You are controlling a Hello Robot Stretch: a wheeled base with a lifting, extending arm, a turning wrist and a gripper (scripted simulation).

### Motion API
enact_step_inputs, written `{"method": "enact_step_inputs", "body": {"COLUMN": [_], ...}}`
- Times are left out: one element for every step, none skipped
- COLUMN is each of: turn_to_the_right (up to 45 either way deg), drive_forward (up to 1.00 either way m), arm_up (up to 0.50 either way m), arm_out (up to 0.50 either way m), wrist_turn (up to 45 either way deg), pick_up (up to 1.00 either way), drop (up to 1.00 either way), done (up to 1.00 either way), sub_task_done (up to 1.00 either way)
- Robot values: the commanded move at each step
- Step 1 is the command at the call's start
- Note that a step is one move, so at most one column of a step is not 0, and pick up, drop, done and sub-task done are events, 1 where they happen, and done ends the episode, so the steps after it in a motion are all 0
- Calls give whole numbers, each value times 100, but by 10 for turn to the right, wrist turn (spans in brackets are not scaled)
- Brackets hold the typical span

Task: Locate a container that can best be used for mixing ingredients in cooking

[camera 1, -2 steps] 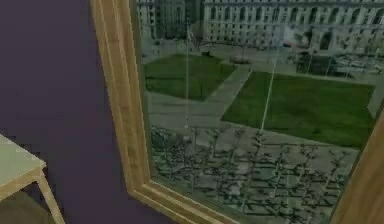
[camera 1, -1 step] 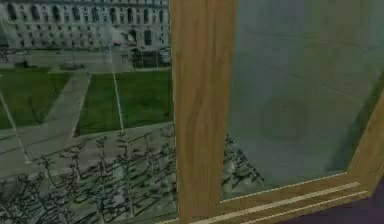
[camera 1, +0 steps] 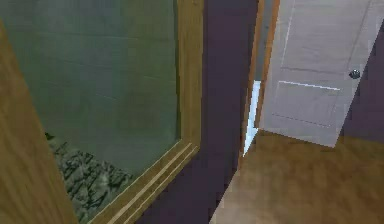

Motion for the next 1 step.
{"method": "enact_step_inputs", "body": {"turn_to_the_right": [360], "drive_forward": [0], "arm_up": [0], "arm_out": [0], "wrist_turn": [0], "pick_up": [0], "drop": [0], "done": [0], "sub_task_done": [0]}}
